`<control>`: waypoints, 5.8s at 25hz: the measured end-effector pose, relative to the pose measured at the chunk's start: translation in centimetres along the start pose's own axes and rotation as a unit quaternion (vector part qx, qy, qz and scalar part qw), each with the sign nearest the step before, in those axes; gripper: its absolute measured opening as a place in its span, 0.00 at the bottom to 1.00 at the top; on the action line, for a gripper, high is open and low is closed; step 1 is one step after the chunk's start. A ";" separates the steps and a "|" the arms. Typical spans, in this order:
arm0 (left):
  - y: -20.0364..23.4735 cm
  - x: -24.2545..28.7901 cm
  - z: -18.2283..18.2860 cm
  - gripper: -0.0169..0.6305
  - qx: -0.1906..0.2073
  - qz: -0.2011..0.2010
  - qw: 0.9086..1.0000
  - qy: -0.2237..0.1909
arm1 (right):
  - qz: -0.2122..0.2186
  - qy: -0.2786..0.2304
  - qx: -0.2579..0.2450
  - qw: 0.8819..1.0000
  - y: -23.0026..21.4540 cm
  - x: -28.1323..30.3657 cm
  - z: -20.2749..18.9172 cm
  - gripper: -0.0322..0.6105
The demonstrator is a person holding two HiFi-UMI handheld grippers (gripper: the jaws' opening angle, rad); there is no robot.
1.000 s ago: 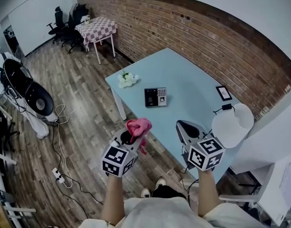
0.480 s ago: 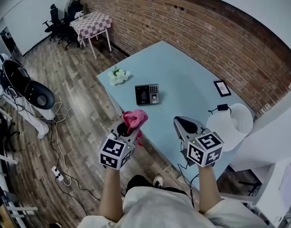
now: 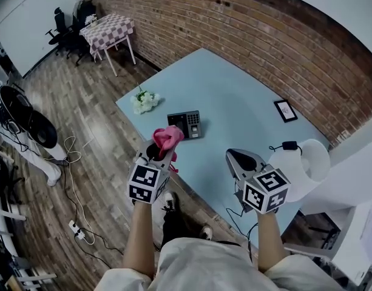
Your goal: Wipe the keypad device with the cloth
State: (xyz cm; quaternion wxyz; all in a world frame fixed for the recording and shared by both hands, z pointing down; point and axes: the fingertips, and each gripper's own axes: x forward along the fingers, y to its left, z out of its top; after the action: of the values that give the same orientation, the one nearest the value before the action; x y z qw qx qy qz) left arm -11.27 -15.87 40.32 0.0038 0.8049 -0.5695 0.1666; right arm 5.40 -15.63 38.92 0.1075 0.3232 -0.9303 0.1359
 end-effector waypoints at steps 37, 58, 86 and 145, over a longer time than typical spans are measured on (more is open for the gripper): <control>10.2 20.1 -16.5 0.18 0.061 -0.153 0.977 0.138 | -0.063 0.078 0.068 0.993 -5.0 19.8 -2.6 0.06; 5.1 18.6 -21.8 0.18 0.025 -0.218 0.961 0.168 | -0.108 0.079 0.097 0.986 -6.9 18.3 -3.4 0.06; 7.0 20.7 -14.9 0.19 -0.030 -0.215 0.971 0.105 | -0.155 0.055 0.089 0.982 -8.8 16.7 -2.9 0.06; -1.2 19.7 -23.9 0.20 0.018 -0.282 0.933 0.223 | -0.167 0.074 0.069 0.981 -10.2 13.5 -4.0 0.06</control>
State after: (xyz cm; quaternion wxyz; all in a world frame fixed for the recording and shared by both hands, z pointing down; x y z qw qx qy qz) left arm -10.67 -28.79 68.45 0.1629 0.8747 -0.3002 0.3437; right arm 1.88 -29.71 48.46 0.1747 0.4694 -0.8411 0.2041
